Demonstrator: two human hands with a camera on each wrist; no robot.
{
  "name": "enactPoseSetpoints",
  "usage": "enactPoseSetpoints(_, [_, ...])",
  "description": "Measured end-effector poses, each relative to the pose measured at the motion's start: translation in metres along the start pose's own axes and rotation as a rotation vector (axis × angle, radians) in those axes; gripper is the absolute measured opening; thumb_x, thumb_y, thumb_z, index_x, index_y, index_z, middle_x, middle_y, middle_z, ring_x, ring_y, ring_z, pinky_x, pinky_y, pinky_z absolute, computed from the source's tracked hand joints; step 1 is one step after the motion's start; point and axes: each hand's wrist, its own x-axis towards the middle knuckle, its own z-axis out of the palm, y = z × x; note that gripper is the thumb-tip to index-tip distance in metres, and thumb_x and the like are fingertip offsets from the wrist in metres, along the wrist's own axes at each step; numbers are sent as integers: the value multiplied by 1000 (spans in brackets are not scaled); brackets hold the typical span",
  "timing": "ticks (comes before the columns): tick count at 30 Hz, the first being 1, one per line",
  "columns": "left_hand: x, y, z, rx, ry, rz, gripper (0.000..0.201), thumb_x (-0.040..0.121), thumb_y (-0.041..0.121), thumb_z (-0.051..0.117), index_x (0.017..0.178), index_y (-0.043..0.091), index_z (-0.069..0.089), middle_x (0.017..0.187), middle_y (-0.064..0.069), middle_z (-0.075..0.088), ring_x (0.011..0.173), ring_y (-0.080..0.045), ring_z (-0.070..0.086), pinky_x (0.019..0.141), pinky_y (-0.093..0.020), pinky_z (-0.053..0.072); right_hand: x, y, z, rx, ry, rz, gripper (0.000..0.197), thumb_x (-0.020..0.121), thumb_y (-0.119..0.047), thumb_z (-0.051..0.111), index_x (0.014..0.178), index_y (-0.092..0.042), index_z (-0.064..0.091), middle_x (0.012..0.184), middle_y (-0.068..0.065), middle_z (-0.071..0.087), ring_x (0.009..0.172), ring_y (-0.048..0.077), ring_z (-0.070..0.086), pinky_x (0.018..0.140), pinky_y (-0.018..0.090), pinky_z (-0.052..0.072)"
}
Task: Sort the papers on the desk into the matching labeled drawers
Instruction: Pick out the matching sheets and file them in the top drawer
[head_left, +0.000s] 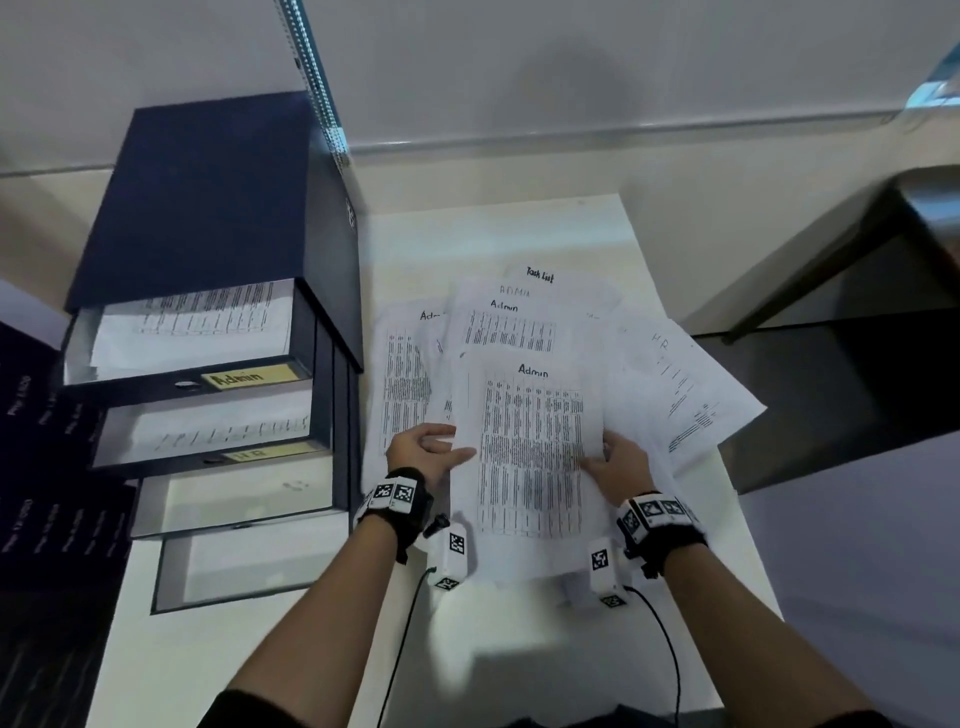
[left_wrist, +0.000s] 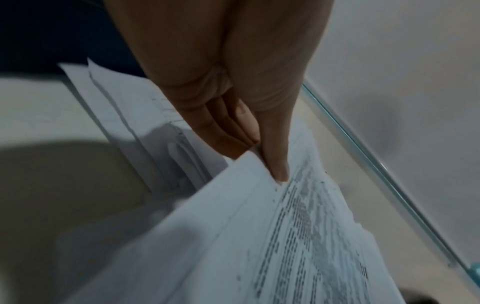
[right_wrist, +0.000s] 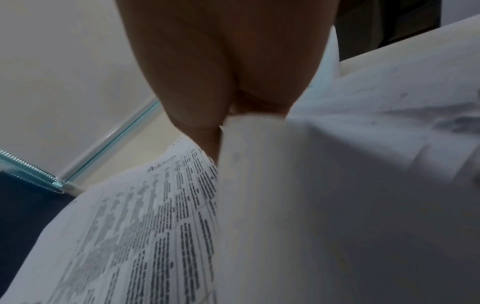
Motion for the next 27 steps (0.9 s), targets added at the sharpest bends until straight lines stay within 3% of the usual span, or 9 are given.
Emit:
enactPoseSetpoints(3, [2, -2, 7, -32, 55, -18, 36, 61, 15, 93, 89, 16, 71, 64, 4, 59, 67, -13, 62, 83, -32, 57, 4, 13, -14, -112, 100, 52, 33, 92, -16, 63, 123, -4, 64, 117, 15, 70, 107, 29, 64, 90, 28, 46])
enactPoseSetpoints(7, [9, -8, 13, 5, 159, -1, 38, 70, 18, 88, 103, 10, 71, 78, 2, 64, 74, -14, 61, 80, -27, 55, 8, 28, -36, -151, 225, 147, 37, 95, -13, 56, 130, 0, 58, 123, 22, 65, 115, 38, 60, 99, 41, 46])
enactPoseSetpoints(11, [12, -1, 23, 101, 103, -25, 64, 79, 42, 78, 128, 5, 61, 108, -4, 67, 107, -26, 63, 97, -34, 50, 11, 33, -45, -126, 201, 124, 28, 94, -10, 53, 120, -2, 61, 109, 19, 68, 104, 37, 62, 85, 36, 46])
enactPoseSetpoints(13, [9, 5, 33, 223, 7, -61, 95, 72, 60, 75, 144, 7, 45, 143, -11, 52, 134, -32, 46, 110, -44, 41, 11, 31, -40, -119, 149, 56, 15, 93, -10, 54, 102, -1, 62, 88, 15, 66, 89, 35, 64, 69, 30, 40])
enactPoseSetpoints(15, [6, 8, 45, 349, -52, -68, 107, 69, 57, 80, 151, 9, 31, 155, -11, 35, 142, -32, 34, 113, -48, 35, 9, 23, -33, -103, 104, 11, 14, 92, -9, 54, 95, 3, 60, 82, 16, 65, 81, 35, 63, 64, 32, 41])
enactPoseSetpoints(20, [0, 17, 56, 313, -104, 95, 59, 77, 33, 82, 127, 11, 60, 124, -6, 66, 117, -27, 60, 101, -45, 49, 3, -8, -25, 79, 45, -5, 8, 94, -12, 57, 101, -8, 57, 93, 0, 59, 81, 18, 57, 61, 16, 39])
enactPoseSetpoints(22, [-8, 34, 48, 243, -144, 147, 44, 84, 31, 76, 121, 12, 63, 117, -2, 69, 110, -22, 64, 99, -41, 49, 5, -18, -30, 193, 34, -26, 32, 90, -18, 66, 117, -8, 53, 106, -1, 59, 96, 19, 62, 71, 14, 44])
enactPoseSetpoints(25, [-28, 71, 28, 133, -228, 254, 30, 89, 30, 70, 115, 17, 65, 110, 5, 71, 105, -10, 66, 93, -31, 49, 9, -37, -40, 358, -1, -24, 92, 83, -32, 77, 151, -3, 22, 148, 8, 39, 139, 24, 36, 113, 37, 33])
enactPoseSetpoints(27, [-38, 93, 8, 90, -241, 322, 23, 92, 30, 67, 113, 24, 64, 109, 10, 70, 103, 0, 64, 92, -27, 49, 9, -55, -50, 469, -24, -60, 99, 79, -41, 79, 153, -8, 21, 157, 8, 32, 145, 25, 29, 119, 45, 26])
